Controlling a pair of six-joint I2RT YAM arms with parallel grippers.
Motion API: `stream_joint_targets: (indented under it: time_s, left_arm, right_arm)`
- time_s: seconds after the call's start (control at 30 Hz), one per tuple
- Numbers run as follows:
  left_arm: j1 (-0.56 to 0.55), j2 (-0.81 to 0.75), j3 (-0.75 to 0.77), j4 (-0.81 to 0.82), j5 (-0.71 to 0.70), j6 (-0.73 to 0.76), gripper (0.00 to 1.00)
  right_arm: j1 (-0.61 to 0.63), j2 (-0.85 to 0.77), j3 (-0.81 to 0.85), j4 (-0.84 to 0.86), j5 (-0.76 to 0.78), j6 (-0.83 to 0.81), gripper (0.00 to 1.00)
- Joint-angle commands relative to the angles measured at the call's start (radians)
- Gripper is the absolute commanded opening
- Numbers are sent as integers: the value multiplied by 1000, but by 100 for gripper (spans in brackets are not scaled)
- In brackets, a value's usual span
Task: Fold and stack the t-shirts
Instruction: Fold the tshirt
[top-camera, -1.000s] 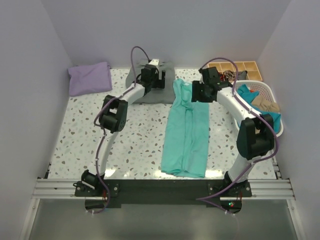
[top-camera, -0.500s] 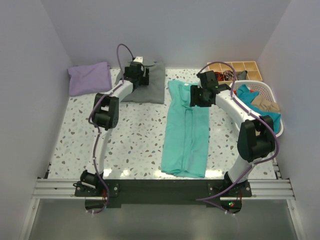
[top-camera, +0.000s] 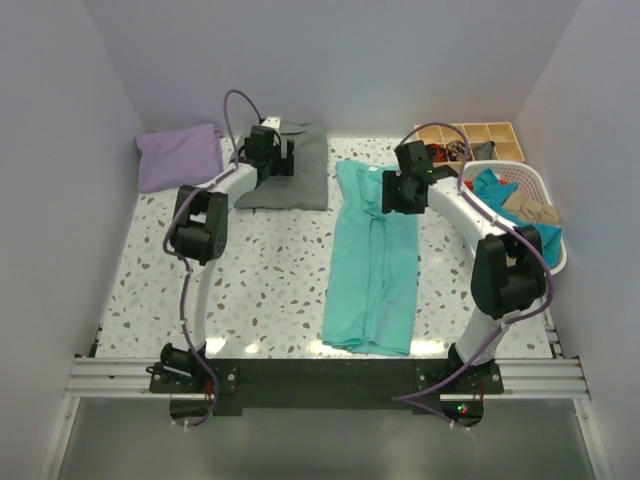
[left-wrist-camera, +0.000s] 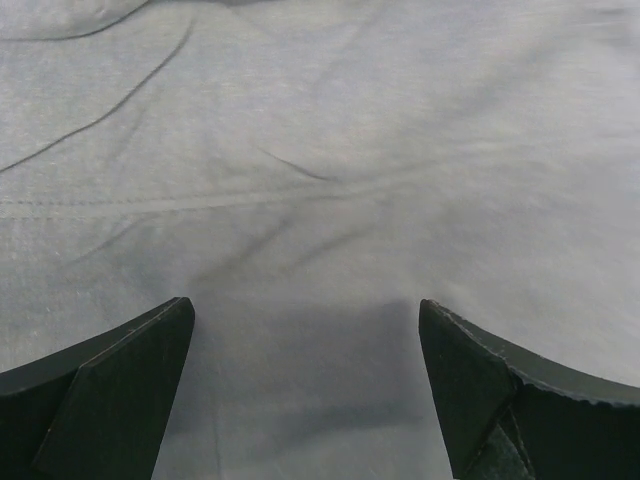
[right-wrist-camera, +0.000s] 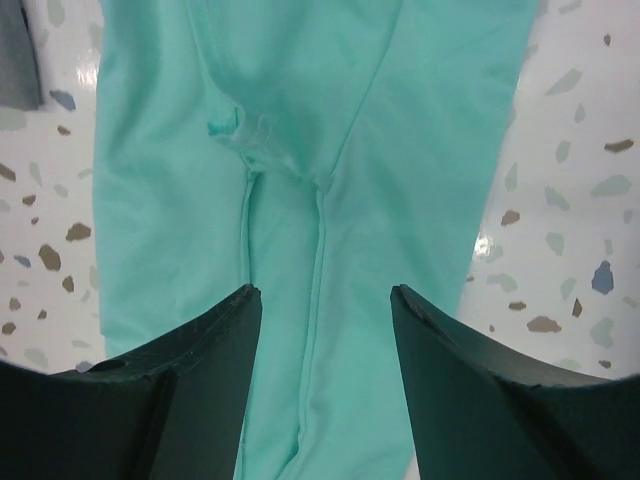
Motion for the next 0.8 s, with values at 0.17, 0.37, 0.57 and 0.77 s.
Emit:
stream_joint_targets:
  time_s: [0.17,0.37,0.57,0.77]
  left_arm:
    - [-191,-210,14,106,234,33,98]
    - [-222,-100,103,32,376,-19,95]
    - [-240,-22,139,-14,375,-45,94]
    - [-246,64,206,-78,419,-62,93]
  right_arm:
    - [-8,326,315,27,89,21,59]
    - [-13,390,368,40,112,34,59]
    - [-19,354,341,58,118,23,60]
    - [-24,320,330,46,178,14,60]
